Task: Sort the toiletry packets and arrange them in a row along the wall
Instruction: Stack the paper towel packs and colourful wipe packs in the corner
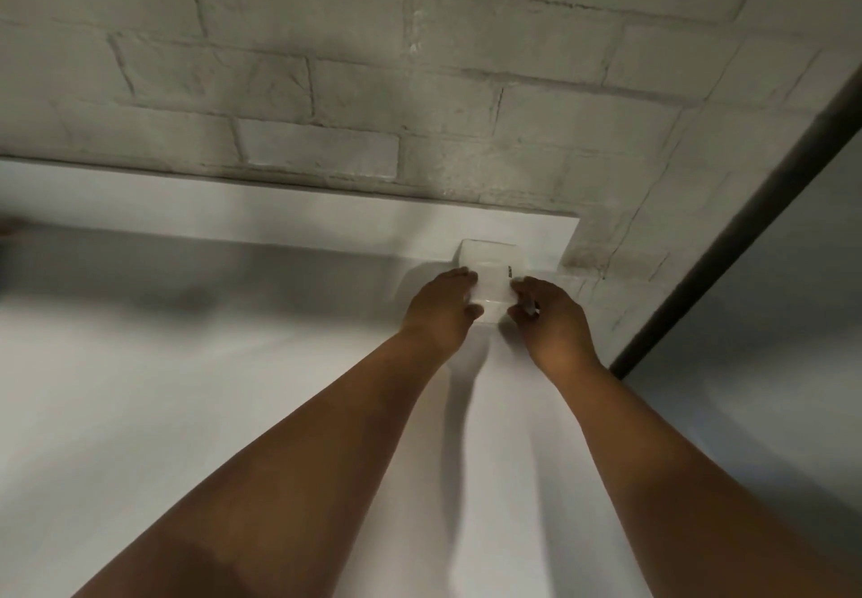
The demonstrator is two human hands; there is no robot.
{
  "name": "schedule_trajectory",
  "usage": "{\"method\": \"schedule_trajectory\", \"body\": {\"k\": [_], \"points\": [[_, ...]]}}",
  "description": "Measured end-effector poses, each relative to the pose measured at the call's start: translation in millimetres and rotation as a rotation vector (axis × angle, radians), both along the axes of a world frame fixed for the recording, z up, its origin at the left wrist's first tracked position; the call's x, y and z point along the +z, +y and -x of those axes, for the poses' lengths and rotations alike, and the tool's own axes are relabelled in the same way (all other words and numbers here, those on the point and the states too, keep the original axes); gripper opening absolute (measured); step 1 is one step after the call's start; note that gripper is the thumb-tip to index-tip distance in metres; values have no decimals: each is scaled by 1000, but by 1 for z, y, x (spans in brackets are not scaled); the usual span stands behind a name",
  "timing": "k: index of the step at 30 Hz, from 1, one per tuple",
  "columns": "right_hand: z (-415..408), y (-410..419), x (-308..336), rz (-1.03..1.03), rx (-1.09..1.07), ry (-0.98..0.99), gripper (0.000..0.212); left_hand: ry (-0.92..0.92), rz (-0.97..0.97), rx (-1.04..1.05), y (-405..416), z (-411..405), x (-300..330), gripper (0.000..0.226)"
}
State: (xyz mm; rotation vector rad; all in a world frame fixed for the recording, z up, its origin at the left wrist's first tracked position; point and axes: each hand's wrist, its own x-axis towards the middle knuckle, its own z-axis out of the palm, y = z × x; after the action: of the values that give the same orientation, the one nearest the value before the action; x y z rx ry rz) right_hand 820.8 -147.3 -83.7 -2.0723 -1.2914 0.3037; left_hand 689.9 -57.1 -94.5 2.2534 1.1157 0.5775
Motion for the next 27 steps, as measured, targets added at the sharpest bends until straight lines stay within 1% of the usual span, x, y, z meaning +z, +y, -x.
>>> {"method": "schedule_trajectory", "body": {"k": [3,5,8,10,13,15,18,21,27], "points": [[2,-3,0,-25,23,-4,38,-4,34,-24,-2,2,0,56],[4,-4,1,-34,20,-5,42,-8,44,-43,-2,4,-2,64],[12,-7,6,-26,4,-59,55,-5,41,-62,-5,13,-1,79],[18,-6,12,-60,-25,-99,58,-28,66,-53,-7,21,3,82],[37,-1,24,-142,-7,-142,53,-78,83,-10,-12,41,13,78],[54,5,34,-170,20,-116,49,-114,62,43,-14,56,21,71],[92,14,47,-113,72,-65,45,-128,-12,107,-15,88,35,60],[134,24,56,-70,148,-15,43,-102,-56,149,-12,129,47,49],[234,35,70,43,296,84,48,-63,6,295,-6,238,70,45]]}}
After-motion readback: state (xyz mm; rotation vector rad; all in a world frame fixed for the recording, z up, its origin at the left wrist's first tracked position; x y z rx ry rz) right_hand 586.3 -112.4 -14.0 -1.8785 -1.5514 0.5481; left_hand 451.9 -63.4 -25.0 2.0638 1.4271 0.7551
